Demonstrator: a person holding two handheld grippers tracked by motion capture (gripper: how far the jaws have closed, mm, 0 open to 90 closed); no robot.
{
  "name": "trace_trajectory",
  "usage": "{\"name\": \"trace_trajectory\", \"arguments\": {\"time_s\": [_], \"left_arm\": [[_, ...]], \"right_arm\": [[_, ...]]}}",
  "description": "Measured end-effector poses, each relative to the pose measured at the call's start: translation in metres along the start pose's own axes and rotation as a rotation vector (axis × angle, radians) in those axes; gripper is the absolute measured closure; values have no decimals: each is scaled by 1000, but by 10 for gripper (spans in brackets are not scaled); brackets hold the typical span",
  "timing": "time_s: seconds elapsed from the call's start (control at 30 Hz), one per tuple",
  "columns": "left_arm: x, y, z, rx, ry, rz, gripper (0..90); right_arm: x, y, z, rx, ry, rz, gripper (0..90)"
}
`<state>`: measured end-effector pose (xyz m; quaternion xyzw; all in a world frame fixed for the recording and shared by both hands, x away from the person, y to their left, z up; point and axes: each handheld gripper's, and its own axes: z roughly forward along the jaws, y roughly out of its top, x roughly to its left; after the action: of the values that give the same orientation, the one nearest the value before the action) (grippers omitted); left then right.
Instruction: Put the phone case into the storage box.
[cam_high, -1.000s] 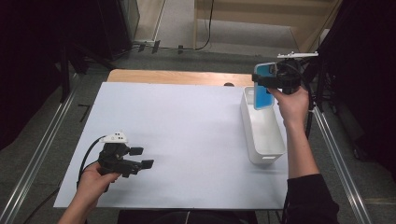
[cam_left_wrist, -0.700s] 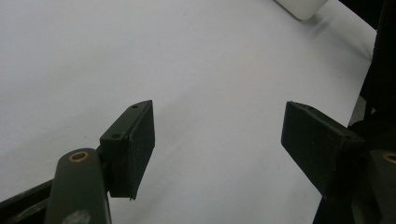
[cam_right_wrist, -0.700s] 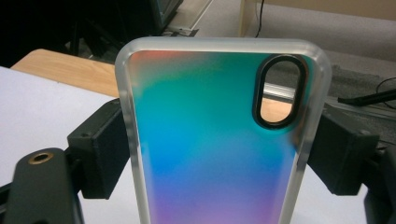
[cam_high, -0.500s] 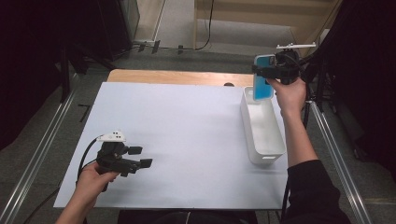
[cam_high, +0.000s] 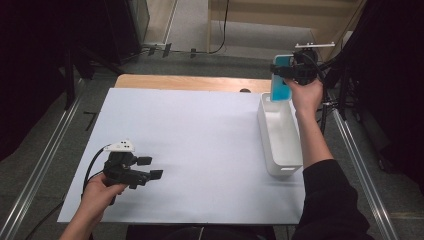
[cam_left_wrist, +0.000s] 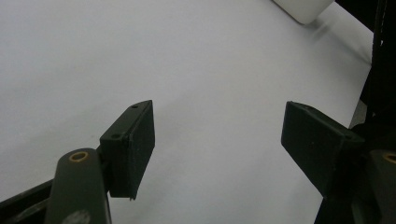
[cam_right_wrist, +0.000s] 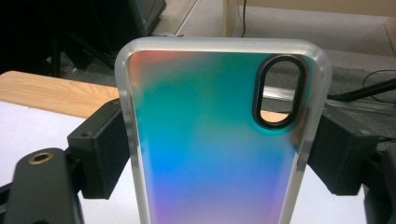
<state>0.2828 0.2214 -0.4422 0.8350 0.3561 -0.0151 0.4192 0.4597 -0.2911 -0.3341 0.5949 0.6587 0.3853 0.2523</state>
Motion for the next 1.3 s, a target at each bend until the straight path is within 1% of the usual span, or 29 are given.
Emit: {"name": "trace_trajectory", "arguments": {"time_s": [0.1,0.17,0.27,0.4,0.53,0.6,0.63,0.7,0.73,0.77,0.83,0.93,0.97,1.13,1.23,1.27,1.3], "left_arm": [[0,0,0,0,-2,-2,257],[1,0,0,0,-6,-1,258],[1,0,0,-3,-10,-1,258],[1,0,0,-4,-11,-2,257],[1,0,0,-6,-9,-3,258],[1,0,0,-3,-6,0,258],[1,0,0,-4,-8,-1,258],[1,0,0,-5,-13,-2,258],[2,0,-1,-8,-9,0,258],[1,0,-1,-10,-8,-5,257],[2,0,-2,-9,-7,-6,257],[2,0,-2,-10,-6,-4,257],[2,0,-2,-10,-5,-3,258],[1,0,-1,-7,-6,-3,258],[1,1,0,-2,-7,2,257],[1,1,0,-1,-5,2,258],[1,1,0,0,-3,2,257]], "right_arm": [[0,0,5,5,-11,2,151],[0,-1,8,1,-17,10,151],[2,-3,12,-7,-38,4,151],[2,-5,16,-12,-52,14,151],[1,-8,22,-13,-47,32,151],[-1,-11,25,-18,-30,41,151],[-1,-12,26,-20,-32,50,151],[0,-14,29,-14,-34,45,151],[0,-15,30,-12,-38,36,151],[1,-15,31,-14,-45,41,151],[1,-17,32,-25,-44,44,151],[2,-20,34,-21,-53,50,151],[1,-22,35,-22,-54,49,151],[-2,-32,38,-25,-56,71,151],[-5,-37,39,-25,-64,73,151],[-5,-39,40,-21,-59,80,151],[-7,-40,41,-20,-58,77,151]]}}
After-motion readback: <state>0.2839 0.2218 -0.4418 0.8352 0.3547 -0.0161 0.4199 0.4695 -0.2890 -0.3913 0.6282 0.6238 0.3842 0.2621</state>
